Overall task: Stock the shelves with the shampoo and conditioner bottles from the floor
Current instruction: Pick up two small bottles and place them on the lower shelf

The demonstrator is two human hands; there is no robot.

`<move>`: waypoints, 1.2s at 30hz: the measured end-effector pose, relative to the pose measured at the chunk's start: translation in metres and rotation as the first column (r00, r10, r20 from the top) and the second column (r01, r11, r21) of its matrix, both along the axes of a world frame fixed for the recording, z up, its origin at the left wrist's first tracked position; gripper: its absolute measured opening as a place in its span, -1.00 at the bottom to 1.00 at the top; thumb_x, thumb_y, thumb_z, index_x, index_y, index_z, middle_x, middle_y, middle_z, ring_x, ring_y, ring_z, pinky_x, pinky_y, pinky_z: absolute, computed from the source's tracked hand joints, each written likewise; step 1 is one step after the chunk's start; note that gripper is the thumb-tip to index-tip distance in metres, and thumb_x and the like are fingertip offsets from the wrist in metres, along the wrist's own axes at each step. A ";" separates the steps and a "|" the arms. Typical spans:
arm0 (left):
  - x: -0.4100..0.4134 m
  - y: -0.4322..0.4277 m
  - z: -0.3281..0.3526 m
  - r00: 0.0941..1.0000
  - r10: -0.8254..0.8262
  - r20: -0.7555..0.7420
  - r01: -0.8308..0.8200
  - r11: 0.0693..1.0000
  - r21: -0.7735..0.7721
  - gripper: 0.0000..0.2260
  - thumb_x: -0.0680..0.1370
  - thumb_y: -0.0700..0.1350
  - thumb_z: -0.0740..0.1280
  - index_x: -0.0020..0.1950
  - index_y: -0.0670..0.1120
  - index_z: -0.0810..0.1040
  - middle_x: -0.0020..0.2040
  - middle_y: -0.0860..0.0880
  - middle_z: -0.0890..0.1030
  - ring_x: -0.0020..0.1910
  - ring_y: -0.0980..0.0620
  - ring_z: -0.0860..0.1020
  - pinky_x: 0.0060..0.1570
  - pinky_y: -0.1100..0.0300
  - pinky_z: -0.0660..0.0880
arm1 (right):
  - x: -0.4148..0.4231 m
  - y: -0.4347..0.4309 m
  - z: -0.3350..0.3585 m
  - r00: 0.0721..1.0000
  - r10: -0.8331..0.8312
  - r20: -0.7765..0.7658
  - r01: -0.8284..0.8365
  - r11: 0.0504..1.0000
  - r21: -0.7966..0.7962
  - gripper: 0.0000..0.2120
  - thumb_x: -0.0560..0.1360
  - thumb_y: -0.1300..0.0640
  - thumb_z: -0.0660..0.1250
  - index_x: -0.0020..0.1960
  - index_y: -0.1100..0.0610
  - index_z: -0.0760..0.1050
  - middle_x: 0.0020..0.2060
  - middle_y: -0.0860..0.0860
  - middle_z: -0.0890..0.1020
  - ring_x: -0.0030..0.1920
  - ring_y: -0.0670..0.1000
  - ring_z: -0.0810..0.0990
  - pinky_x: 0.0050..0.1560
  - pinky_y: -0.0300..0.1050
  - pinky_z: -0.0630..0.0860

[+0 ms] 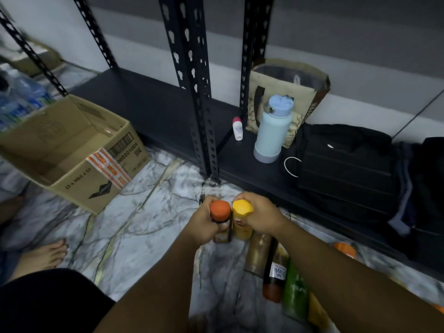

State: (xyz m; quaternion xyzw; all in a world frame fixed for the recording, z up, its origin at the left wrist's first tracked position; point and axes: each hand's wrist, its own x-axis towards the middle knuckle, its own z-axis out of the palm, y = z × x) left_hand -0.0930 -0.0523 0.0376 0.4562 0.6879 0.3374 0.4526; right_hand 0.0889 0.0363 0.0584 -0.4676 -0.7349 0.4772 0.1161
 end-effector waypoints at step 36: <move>0.110 -0.009 0.327 0.997 -0.023 0.076 -0.027 0.800 0.600 -0.66 0.63 -0.09 0.39 0.36 0.17 0.45 0.16 0.14 0.65 0.16 0.16 0.62 0.24 -0.01 0.54 | 0.103 -0.056 0.297 0.679 -0.321 -0.660 0.453 0.891 0.033 -0.69 0.50 0.03 0.50 0.19 -0.15 0.52 0.04 -0.13 0.70 0.05 -0.11 0.69 0.11 0.05 0.63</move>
